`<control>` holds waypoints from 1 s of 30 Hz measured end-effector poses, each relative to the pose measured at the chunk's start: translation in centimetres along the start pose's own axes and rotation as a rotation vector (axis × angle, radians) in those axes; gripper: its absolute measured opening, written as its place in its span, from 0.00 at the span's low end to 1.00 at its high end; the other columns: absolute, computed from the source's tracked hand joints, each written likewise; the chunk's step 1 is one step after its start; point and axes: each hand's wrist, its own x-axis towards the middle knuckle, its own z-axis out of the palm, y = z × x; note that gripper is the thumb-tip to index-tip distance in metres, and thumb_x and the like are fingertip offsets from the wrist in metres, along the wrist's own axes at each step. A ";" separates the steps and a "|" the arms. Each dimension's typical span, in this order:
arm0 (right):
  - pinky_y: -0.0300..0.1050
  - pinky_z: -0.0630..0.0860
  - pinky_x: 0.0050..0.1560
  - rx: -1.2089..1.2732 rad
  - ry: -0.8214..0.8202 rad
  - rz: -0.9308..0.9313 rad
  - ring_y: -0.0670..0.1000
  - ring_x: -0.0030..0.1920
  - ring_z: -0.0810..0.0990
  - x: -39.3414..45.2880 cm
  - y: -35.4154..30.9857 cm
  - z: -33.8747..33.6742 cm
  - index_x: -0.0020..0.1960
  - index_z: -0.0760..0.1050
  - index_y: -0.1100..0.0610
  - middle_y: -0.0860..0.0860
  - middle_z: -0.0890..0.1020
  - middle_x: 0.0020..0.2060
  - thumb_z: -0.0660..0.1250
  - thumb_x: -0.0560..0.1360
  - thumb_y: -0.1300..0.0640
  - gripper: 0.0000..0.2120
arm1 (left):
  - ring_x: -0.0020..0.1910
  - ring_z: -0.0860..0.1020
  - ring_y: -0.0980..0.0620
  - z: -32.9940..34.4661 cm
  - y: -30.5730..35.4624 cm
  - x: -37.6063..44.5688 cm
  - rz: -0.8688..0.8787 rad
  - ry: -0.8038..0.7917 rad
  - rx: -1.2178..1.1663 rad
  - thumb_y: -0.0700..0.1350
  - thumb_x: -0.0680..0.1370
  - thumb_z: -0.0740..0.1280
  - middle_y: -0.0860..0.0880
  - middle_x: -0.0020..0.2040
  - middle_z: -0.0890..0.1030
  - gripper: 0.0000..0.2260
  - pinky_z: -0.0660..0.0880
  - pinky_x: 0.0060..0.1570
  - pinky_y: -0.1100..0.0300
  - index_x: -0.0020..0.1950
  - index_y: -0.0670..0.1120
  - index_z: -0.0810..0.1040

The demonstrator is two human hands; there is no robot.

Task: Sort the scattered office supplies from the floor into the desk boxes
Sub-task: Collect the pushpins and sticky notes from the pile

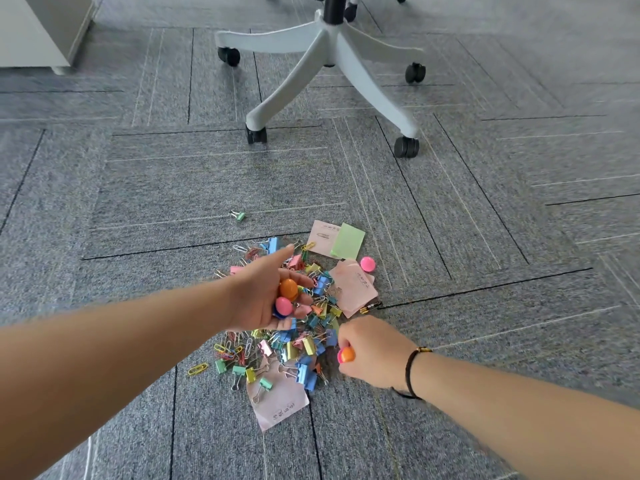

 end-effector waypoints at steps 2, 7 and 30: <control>0.38 0.79 0.39 0.154 0.070 0.035 0.46 0.38 0.81 0.0 0.2 -1.5 0.44 0.79 0.55 0.48 0.82 0.40 0.72 0.75 0.53 0.06 | 0.38 0.80 0.47 0.0 -0.2 0.0 -0.009 -0.047 -0.007 0.68 0.81 0.51 0.42 0.46 0.81 0.33 0.73 0.38 0.58 0.66 0.41 0.75; 0.32 0.76 0.37 0.454 0.422 -0.024 0.41 0.36 0.80 0.9 -2.3 -6.3 0.48 0.82 0.51 0.44 0.83 0.38 0.76 0.70 0.47 0.11 | 0.42 0.80 0.46 0.4 -0.3 0.1 -0.044 -0.150 -0.019 0.69 0.80 0.51 0.43 0.47 0.81 0.33 0.75 0.41 0.56 0.64 0.42 0.75; 0.48 0.75 0.52 -0.050 0.199 0.104 0.55 0.53 0.79 5.4 6.4 -4.6 0.62 0.77 0.49 0.50 0.74 0.53 0.64 0.79 0.60 0.14 | 0.33 0.78 0.47 -5.3 1.0 -1.1 0.150 0.141 -0.164 0.50 0.83 0.61 0.41 0.42 0.81 0.13 0.74 0.24 0.60 0.58 0.41 0.75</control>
